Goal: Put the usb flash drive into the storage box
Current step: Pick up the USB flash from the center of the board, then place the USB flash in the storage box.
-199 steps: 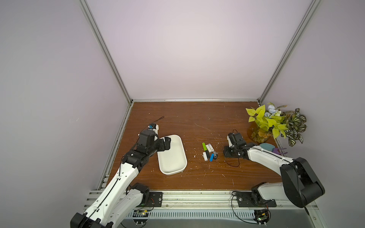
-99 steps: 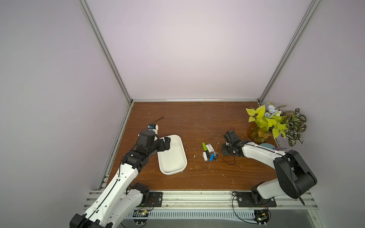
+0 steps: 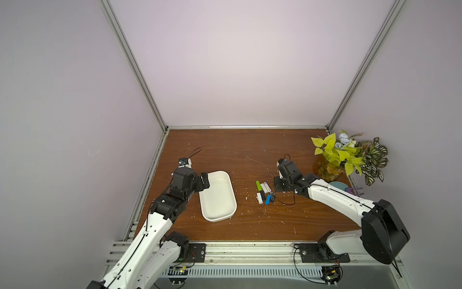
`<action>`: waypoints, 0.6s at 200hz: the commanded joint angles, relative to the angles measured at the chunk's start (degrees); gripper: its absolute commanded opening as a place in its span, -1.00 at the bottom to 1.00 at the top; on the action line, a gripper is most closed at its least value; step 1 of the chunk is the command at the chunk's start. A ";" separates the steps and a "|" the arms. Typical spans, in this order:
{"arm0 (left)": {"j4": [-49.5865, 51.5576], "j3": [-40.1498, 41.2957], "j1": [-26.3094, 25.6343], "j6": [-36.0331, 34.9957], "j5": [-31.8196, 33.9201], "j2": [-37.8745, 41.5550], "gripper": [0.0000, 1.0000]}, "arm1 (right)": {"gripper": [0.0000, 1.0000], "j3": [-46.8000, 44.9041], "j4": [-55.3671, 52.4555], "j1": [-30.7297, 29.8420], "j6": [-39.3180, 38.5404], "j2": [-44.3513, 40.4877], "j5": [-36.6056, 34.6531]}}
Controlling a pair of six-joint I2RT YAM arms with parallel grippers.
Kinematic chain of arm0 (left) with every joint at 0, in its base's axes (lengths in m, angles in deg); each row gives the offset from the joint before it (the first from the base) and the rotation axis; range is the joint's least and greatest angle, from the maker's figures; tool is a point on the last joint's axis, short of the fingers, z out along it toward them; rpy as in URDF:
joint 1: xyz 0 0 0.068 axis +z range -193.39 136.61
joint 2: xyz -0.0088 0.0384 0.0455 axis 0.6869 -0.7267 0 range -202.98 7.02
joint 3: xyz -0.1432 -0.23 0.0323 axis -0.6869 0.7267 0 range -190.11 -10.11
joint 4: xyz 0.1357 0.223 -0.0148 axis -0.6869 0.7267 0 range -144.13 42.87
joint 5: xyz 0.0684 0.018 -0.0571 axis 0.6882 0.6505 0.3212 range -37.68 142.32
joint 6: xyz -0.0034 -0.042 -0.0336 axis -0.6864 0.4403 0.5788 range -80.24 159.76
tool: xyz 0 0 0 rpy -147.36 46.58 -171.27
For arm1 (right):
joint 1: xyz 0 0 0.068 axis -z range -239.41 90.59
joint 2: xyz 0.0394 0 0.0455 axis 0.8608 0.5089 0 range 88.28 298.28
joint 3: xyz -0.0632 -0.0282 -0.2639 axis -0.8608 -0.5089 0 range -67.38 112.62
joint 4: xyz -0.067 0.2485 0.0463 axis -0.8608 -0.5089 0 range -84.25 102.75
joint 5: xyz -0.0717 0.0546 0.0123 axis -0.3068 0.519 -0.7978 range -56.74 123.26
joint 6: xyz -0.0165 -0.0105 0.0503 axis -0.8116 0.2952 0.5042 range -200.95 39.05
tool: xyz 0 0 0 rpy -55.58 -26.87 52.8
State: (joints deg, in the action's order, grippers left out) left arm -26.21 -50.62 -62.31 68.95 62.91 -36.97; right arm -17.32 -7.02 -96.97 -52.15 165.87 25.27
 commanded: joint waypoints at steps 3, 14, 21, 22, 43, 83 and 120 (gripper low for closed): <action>2.44 -2.19 0.27 0.17 3.00 2.18 0.99 | -0.85 5.16 3.54 -6.31 2.94 -0.12 5.50; 2.33 -1.99 0.37 0.16 3.04 3.97 0.99 | -0.87 6.57 6.88 -9.10 2.61 1.31 7.90; 2.22 -1.96 0.37 0.01 3.11 5.02 0.99 | -0.89 7.71 8.95 -10.60 1.60 2.65 9.18; 2.22 -1.95 0.37 0.00 3.12 5.17 0.99 | -0.89 7.87 9.26 -10.82 1.48 2.88 9.37; 1.22 -1.20 0.33 -0.38 2.95 8.39 0.99 | -0.89 13.10 12.14 -14.40 -1.88 9.20 11.49; 0.89 -0.82 0.37 -0.28 3.68 9.40 1.00 | -0.88 24.47 10.63 -18.67 -0.29 22.33 11.92; 0.87 -0.80 0.37 -0.29 3.47 9.04 1.00 | -0.87 36.47 5.46 -22.71 2.11 34.03 7.77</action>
State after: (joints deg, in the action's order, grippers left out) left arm -25.58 -51.08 -62.28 68.91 65.51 -27.81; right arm 11.82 1.29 -117.32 -51.93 195.11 34.95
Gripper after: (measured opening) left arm 0.999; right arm 0.204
